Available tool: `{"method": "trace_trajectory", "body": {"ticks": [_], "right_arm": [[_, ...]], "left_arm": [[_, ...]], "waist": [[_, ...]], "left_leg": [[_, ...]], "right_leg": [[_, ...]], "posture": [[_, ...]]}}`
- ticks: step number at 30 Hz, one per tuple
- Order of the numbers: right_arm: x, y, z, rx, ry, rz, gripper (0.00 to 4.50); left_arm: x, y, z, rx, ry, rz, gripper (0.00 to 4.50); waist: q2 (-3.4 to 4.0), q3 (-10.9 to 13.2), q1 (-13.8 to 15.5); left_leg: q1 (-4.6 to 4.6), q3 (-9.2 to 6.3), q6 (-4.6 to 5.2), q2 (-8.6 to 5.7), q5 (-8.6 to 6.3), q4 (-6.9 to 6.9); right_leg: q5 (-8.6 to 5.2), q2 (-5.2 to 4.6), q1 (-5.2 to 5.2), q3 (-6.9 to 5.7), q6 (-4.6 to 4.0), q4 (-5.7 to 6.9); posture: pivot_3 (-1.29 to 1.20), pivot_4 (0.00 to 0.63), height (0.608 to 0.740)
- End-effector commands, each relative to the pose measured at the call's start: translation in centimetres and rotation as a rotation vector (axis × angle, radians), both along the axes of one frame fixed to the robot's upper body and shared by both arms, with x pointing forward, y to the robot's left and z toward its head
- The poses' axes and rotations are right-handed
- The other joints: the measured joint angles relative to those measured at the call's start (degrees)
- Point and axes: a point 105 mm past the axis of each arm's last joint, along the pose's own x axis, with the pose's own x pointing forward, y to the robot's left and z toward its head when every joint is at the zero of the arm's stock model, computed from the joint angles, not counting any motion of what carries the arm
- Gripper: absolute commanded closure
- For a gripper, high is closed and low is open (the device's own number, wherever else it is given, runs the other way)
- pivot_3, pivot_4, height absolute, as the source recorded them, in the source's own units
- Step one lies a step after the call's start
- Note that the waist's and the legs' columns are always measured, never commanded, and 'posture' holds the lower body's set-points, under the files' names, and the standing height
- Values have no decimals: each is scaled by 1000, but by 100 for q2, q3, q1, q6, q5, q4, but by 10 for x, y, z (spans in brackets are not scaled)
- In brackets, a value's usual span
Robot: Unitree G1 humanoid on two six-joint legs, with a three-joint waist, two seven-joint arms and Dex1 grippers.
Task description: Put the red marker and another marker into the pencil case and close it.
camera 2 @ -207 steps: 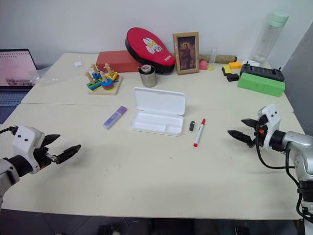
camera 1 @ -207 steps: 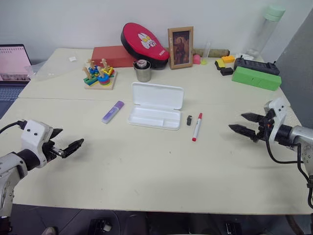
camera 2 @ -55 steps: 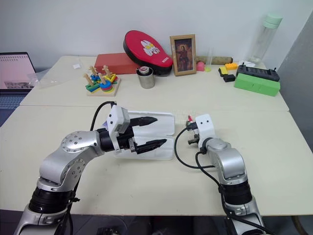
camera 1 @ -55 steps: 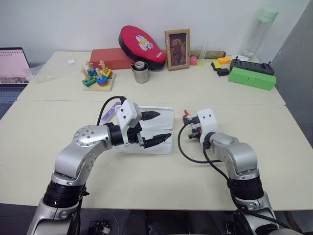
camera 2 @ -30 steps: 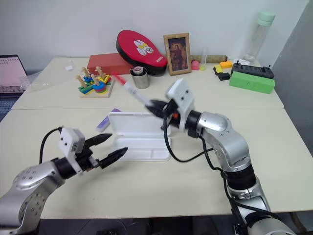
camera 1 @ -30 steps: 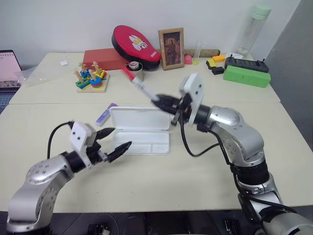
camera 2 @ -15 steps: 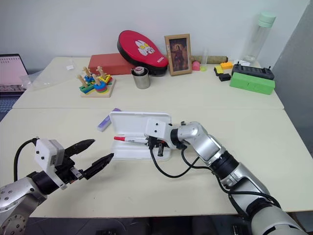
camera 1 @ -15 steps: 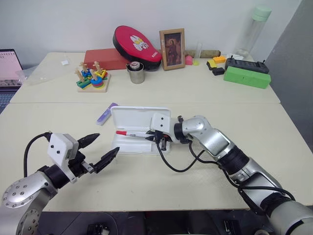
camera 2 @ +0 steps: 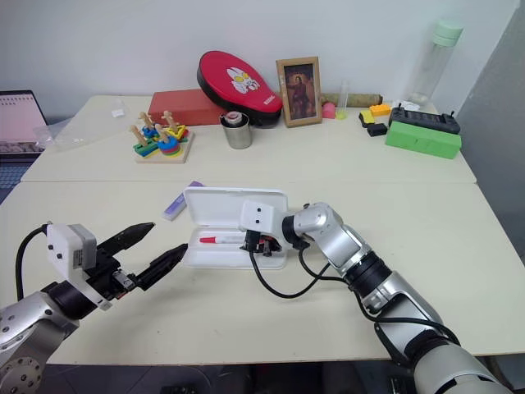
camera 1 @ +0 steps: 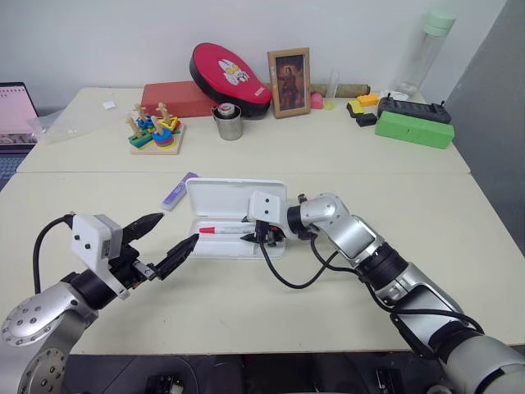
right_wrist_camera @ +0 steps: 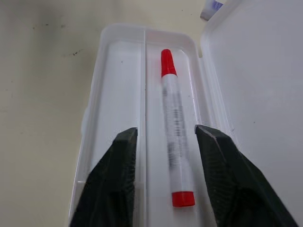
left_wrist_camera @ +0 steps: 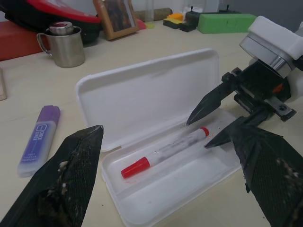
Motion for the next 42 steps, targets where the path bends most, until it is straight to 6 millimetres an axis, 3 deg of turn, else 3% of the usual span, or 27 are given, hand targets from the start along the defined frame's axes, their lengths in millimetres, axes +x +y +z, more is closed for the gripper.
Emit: {"method": "trace_trajectory", "body": {"ticks": [1,3,7,11,16,20,24,33,37,42], "right_arm": [[1,3,26,74,-49,12,1479],[-5,5,38,126,-45,40,1075],[-22,8,85,344,20,104,86],[-27,2,138,560,53,103,36],[-30,-7,170,674,40,93,36],[-31,-11,180,717,8,63,36],[-32,-12,178,707,-2,43,36],[-33,-15,174,696,-23,8,36],[-30,-17,174,699,-34,-8,0],[-29,-18,174,701,-36,-14,0]], "left_arm": [[5,18,15,-42,-50,82,0],[11,32,15,-55,-52,146,0],[26,61,13,-46,-30,287,0],[42,82,-4,37,39,332,0],[71,97,-25,120,121,328,0],[101,96,-38,152,168,283,0],[122,85,-44,167,185,208,0],[145,73,-63,215,260,148,0],[149,71,-73,234,292,155,552],[149,69,-74,235,288,145,1596]], "waist": [[0,0,0],[0,1,0],[0,1,0],[0,3,-2],[-4,1,44],[-4,1,103],[-5,1,100],[-5,1,64],[-5,1,76],[-5,1,78]], "left_leg": [[0,0,0,0,0,0],[1,0,0,0,0,0],[-1,-1,0,0,0,0],[-3,-4,0,1,0,-1],[-2,-3,0,1,0,-2],[-13,-5,0,2,0,-5],[-26,-5,-1,2,1,-4],[-39,-6,0,2,1,-4],[-40,-7,0,2,1,-1],[-35,-8,0,1,2,4]], "right_leg": [[0,0,0,0,0,0],[-1,0,0,0,1,0],[-1,0,-1,-1,2,1],[1,3,-5,-2,-1,5],[-2,4,-7,-3,4,3],[1,6,-17,-8,-3,3],[7,6,-23,-8,-11,3],[7,6,-40,-10,-11,14],[7,6,-40,-11,-11,19],[7,6,-40,-10,-11,38]], "posture": [[0,150,740],[0,150,740],[0,150,740],[0,150,740],[0,150,740],[0,150,740],[0,150,740],[0,150,740],[0,150,740],[0,150,740]]}}
